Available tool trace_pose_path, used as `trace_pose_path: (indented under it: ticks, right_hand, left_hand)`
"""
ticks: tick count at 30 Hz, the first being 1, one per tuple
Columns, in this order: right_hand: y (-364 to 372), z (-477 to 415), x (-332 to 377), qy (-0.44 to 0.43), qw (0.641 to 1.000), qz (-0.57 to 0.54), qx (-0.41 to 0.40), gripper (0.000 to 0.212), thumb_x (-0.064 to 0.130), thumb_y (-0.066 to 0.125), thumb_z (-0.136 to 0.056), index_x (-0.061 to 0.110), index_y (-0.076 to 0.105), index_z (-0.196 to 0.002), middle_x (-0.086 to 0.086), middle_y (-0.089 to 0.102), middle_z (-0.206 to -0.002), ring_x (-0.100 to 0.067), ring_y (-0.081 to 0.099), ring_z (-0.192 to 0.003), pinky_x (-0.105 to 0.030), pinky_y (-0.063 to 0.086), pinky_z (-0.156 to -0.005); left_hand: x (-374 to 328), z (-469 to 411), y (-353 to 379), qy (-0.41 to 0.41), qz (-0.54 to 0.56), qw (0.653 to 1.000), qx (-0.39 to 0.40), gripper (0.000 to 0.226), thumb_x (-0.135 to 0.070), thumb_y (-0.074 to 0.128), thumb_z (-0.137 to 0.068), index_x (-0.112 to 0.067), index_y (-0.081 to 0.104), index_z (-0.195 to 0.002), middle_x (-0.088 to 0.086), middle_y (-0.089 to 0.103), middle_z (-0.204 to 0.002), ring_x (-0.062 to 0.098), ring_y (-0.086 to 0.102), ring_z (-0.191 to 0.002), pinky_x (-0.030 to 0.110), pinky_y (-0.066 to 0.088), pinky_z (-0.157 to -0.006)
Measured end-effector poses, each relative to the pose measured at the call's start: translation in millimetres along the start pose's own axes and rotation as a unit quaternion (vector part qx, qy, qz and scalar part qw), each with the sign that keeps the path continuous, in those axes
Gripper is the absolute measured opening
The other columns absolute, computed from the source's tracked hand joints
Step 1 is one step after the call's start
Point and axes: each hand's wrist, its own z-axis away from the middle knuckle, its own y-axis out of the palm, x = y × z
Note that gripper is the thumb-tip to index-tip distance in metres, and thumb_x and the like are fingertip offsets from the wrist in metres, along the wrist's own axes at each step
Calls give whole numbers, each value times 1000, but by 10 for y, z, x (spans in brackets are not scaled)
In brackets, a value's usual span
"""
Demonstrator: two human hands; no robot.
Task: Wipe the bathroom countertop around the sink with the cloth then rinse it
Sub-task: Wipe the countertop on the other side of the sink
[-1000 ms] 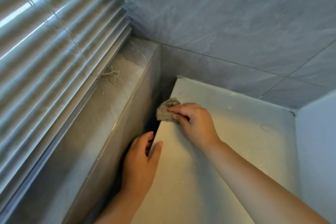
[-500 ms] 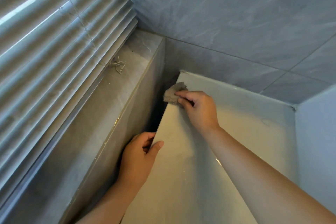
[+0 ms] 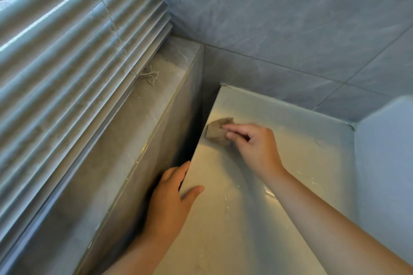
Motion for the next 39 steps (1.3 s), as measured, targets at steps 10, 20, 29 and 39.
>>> trace_pose_path:
  ticks: [10,20,29,39]
  right_hand:
    - [264,-122,-215,-35,994,106,-19,22,17,64,-85,24,73,-104,5,73,-102,-20,64,-96,-29,48,-85]
    - [171,367,-82,-11,998,43,53,24,15,65,-86,27,73,-105,11,72,-100,-7,60,-94,-19,44,-84]
    - [-242,-109,-195,15,996,62,-61,22,11,66,-84,19,74,-103,1,73,-102,-12,66,-96,-20,47,-84]
    - [141,429,-257,-45,995,80,-24,23,13,67,-84,23,74,-103,8,73,-99,-12,63,-95,-22,46,-85]
  left_hand:
    - [20,-9,2,39,-23,999,-6,60,-28,75,-78,-19,53,-133,-9,53,-119,6,54,-105,25,44,-96]
    - [-83,96,-55,139,-156,978,5,61,-25,72,-81,-14,47,-136,-7,42,-128,10,45,-115,20,35,-96]
    - [-111,90,-83,166,-216,961,44,54,-27,67,-85,-6,52,-132,-2,47,-126,13,48,-114,20,38,-95]
    - [-150,91,-95,168,-236,955,60,56,-32,62,-88,-7,47,-136,-2,42,-130,15,43,-119,19,34,-98]
